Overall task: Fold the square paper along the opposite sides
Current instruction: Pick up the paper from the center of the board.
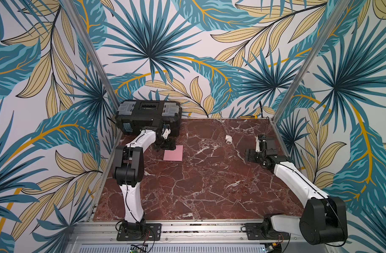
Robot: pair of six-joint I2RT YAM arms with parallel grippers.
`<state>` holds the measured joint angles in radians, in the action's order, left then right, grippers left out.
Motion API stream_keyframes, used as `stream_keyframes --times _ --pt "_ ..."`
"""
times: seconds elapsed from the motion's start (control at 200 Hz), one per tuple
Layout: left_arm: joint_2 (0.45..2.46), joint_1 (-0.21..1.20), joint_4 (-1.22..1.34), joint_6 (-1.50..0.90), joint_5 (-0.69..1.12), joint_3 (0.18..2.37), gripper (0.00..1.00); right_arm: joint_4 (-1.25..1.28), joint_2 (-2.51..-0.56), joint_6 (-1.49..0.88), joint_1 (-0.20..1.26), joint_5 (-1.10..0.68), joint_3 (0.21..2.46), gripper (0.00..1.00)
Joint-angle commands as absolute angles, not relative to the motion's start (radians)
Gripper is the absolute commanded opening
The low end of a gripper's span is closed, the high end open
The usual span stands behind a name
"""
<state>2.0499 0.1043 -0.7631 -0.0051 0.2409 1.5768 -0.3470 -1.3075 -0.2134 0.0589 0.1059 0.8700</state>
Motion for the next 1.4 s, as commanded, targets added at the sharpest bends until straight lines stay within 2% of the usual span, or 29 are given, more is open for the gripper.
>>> stream_keyframes --times 0.0,0.295,0.601,0.816,1.042,1.212,1.397 --pt "2.096 0.105 -0.823 0.036 0.178 1.664 0.93 -0.357 -1.320 -0.197 0.064 0.089 0.881 0.91" --pt "2.175 0.107 -0.820 0.043 0.195 1.733 0.88 -0.351 -1.347 -0.197 0.072 0.047 0.885 0.81" --pt "2.202 0.112 -0.800 0.033 0.189 1.744 0.75 -0.345 -1.381 -0.192 0.094 0.027 0.893 0.74" --pt "2.202 0.129 -0.761 0.017 0.123 1.711 0.65 -0.344 -1.378 -0.187 0.104 0.032 0.893 0.71" --pt "2.205 0.160 -0.725 -0.006 0.037 1.675 0.64 -0.344 -1.378 -0.184 0.110 0.029 0.893 0.70" --pt "2.210 0.189 -0.742 -0.008 -0.042 1.678 0.59 -0.344 -1.373 -0.186 0.114 0.029 0.890 0.68" --pt "2.217 0.207 -0.754 0.000 -0.076 1.679 0.47 -0.345 -1.359 -0.186 0.115 0.025 0.884 0.65"
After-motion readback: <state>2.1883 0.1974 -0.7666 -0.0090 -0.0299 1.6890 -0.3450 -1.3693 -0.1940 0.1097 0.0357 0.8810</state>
